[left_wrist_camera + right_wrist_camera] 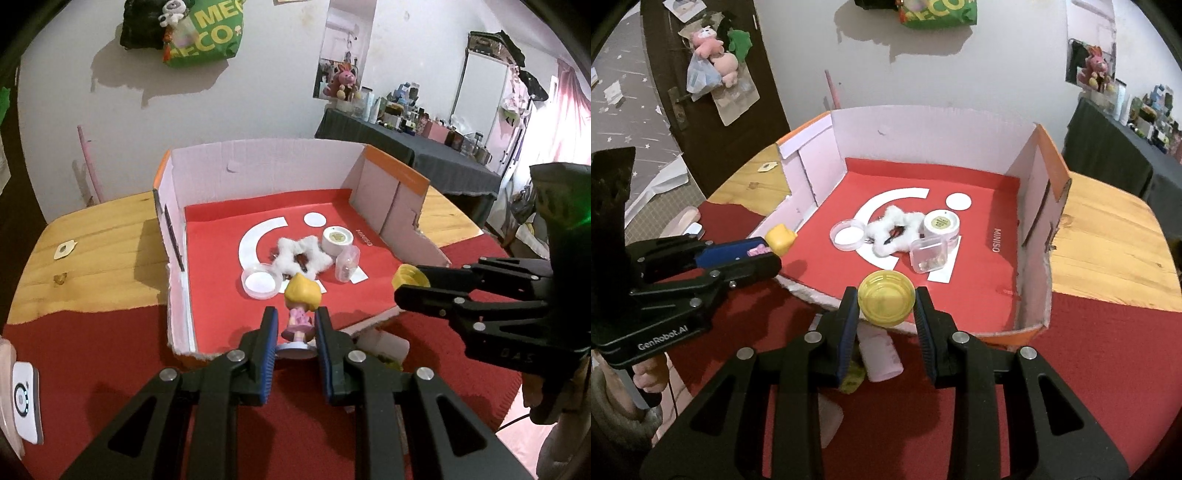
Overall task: Organize objects
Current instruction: 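Carry the doll and yellow lid over the cardboard box with both grippers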
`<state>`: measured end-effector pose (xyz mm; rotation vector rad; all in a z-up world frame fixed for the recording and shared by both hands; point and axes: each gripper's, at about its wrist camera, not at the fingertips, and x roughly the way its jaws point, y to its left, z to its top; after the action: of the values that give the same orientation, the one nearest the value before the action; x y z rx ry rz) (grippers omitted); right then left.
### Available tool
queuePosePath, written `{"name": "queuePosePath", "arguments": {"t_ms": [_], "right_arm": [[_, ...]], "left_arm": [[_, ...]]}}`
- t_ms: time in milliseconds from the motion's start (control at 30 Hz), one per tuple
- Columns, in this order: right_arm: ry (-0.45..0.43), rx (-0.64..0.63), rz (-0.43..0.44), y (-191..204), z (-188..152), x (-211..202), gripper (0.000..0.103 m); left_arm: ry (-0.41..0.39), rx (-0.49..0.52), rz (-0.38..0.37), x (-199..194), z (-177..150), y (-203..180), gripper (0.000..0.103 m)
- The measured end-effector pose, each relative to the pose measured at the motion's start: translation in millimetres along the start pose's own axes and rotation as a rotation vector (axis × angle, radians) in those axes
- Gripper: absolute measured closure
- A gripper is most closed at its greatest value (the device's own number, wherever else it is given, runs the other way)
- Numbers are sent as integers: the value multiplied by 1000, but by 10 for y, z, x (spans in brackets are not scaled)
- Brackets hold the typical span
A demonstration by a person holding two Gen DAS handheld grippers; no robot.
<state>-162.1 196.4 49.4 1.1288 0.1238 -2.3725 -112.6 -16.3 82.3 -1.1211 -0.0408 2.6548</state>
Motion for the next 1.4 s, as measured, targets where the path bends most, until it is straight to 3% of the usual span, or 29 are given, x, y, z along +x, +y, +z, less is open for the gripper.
{"name": "queuePosePath", "arguments": {"t_ms": [700,1400], "right_arm": [[131,-11,6,-140,164,588,74],[173,2,17,-281,243,828,74]], "left_arm": [[135,26,-9,588,89,102,82],[180,5,7,886,191,232,82]]}}
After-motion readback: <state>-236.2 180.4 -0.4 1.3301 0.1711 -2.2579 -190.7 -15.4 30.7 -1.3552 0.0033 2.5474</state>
